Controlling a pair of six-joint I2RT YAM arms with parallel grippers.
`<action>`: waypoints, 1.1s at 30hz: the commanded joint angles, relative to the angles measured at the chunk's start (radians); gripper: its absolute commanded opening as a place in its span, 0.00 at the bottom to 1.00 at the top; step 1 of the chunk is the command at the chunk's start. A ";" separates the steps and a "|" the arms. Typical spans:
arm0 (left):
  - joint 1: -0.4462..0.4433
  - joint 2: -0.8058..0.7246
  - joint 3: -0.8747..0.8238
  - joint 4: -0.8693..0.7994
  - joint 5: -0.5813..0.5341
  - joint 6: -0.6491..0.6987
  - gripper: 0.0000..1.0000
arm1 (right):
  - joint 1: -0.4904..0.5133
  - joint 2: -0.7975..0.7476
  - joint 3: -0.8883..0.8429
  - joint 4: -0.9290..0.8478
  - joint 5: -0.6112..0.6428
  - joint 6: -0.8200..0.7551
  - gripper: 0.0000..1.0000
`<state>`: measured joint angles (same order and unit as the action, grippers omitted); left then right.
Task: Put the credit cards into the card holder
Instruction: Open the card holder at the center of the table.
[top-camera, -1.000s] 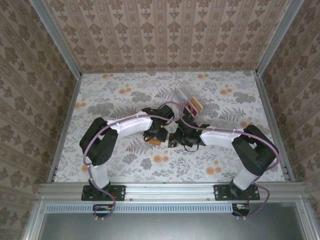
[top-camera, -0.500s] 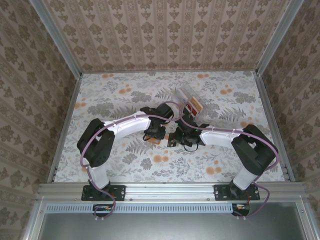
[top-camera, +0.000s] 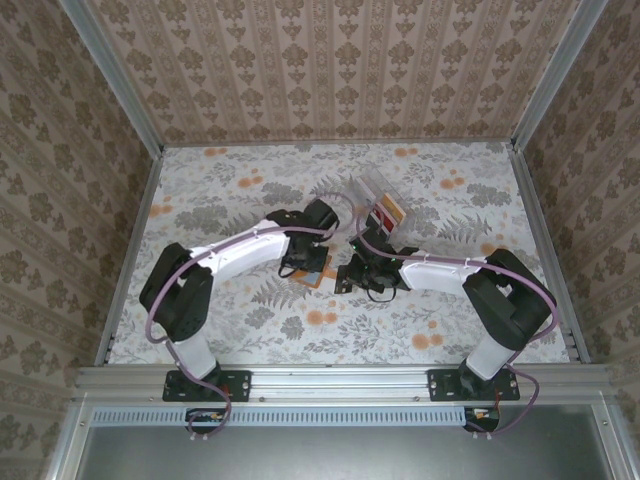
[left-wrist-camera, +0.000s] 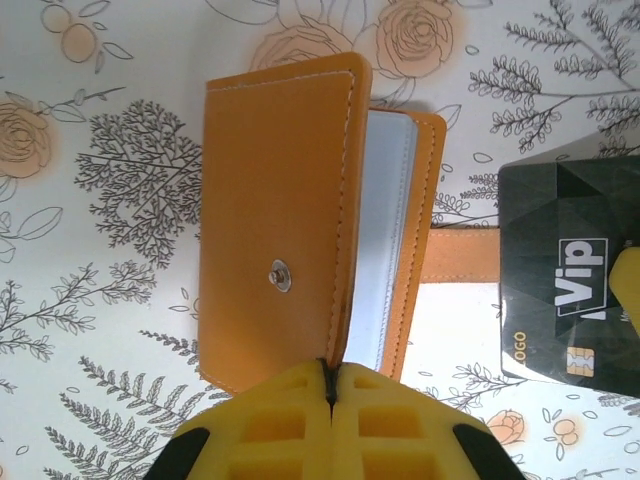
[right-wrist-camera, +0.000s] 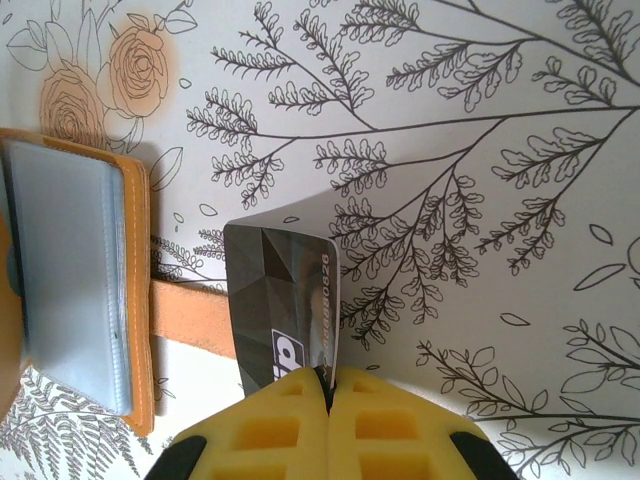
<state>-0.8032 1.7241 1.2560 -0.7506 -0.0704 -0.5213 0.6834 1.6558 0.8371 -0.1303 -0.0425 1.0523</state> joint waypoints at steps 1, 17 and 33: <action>0.053 -0.083 -0.046 0.054 0.142 -0.048 0.00 | -0.009 -0.020 -0.011 -0.149 0.007 -0.024 0.00; 0.153 -0.231 -0.331 0.454 0.501 -0.351 0.00 | -0.024 -0.173 0.112 -0.103 -0.161 -0.098 0.00; 0.216 -0.291 -0.457 0.426 0.424 -0.296 0.02 | 0.013 0.117 0.259 -0.158 -0.165 -0.121 0.00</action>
<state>-0.6029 1.4441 0.8242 -0.2771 0.3885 -0.8562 0.6868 1.7432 1.0569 -0.2218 -0.2241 0.9550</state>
